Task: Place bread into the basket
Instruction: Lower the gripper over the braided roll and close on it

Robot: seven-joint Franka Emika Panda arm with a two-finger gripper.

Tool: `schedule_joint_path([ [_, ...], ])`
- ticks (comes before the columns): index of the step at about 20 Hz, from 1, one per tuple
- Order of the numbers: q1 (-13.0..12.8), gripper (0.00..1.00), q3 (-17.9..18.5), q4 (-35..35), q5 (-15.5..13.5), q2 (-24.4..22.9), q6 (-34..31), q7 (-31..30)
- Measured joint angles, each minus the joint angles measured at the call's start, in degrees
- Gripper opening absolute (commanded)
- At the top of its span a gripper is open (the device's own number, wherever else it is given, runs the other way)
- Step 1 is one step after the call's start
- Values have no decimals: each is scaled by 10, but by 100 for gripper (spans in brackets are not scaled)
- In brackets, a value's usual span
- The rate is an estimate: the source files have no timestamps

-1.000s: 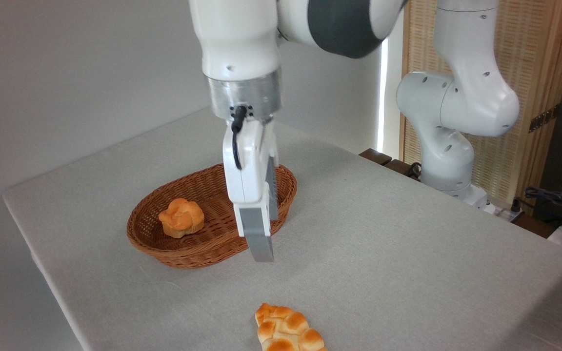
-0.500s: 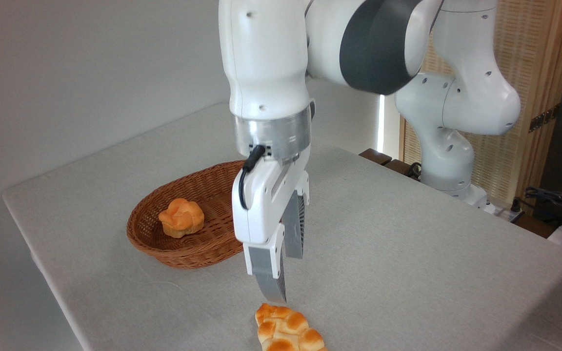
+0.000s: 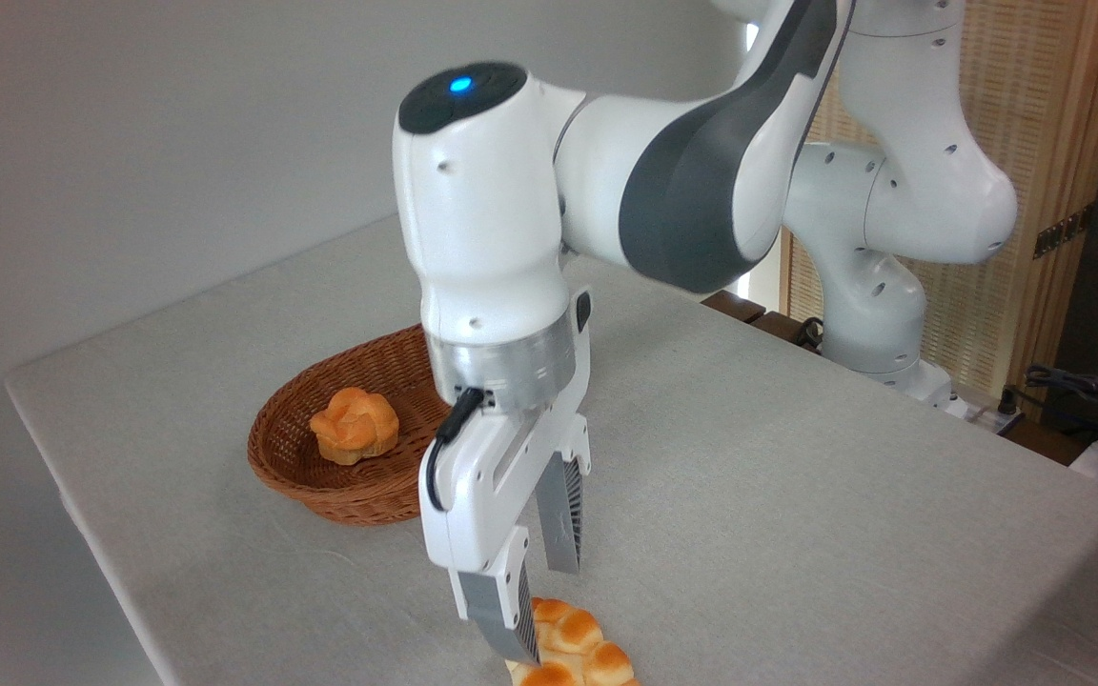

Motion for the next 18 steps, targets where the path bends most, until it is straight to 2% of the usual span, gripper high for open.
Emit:
schedule_joint_path([
  [5,0,100,-2,0,16,30,26,0],
  [10,0,99,-10,0,35,38,28,0],
  [12,0,82,-11,0,36,39,28,0],
  [16,1,37,-11,0,37,42,28,9],
  [18,1,27,-11,0,37,44,28,22],
])
